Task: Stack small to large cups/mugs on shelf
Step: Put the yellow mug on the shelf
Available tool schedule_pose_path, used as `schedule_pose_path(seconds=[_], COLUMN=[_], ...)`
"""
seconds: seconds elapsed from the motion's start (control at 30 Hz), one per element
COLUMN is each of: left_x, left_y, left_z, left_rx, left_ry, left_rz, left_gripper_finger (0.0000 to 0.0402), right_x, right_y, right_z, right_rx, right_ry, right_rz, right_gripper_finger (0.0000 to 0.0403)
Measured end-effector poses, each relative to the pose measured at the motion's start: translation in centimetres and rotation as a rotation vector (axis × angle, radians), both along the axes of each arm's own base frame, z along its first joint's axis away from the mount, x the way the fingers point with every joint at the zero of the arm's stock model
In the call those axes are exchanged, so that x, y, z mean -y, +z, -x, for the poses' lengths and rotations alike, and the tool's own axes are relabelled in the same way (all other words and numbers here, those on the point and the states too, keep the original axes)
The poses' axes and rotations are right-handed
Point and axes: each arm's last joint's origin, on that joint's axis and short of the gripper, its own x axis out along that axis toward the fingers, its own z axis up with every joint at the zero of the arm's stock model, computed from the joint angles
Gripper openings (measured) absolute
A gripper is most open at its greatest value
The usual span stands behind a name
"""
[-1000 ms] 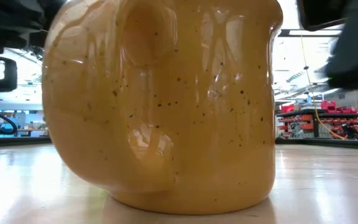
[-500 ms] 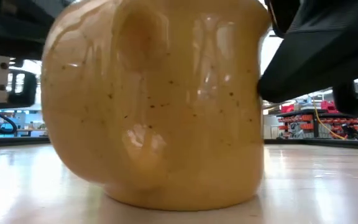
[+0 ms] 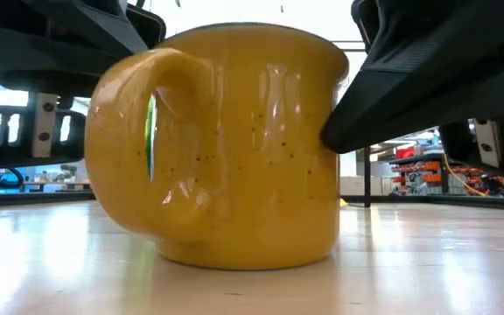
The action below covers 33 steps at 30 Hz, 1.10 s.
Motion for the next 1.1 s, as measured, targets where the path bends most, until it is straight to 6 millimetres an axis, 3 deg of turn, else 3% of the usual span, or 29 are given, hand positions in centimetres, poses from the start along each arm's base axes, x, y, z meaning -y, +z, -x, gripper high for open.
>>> schedule_pose_path(seconds=[0.87, 1.1], left_x=[-3.7, -4.2], left_y=[0.3, 0.6], left_z=[-2.2, -2.5], left_rx=[0.027, 0.060], left_ry=[0.053, 0.032], left_rz=[-0.010, -0.007], left_gripper_finger=[0.0018, 0.0018], right_x=[3.5, 4.5], right_y=[-0.2, 1.4], right_z=[-1.7, -1.5], right_rx=[0.008, 0.024], right_ry=[-0.229, -0.275], right_rz=[0.035, 0.053], right_gripper_finger=[0.0006, 0.0007])
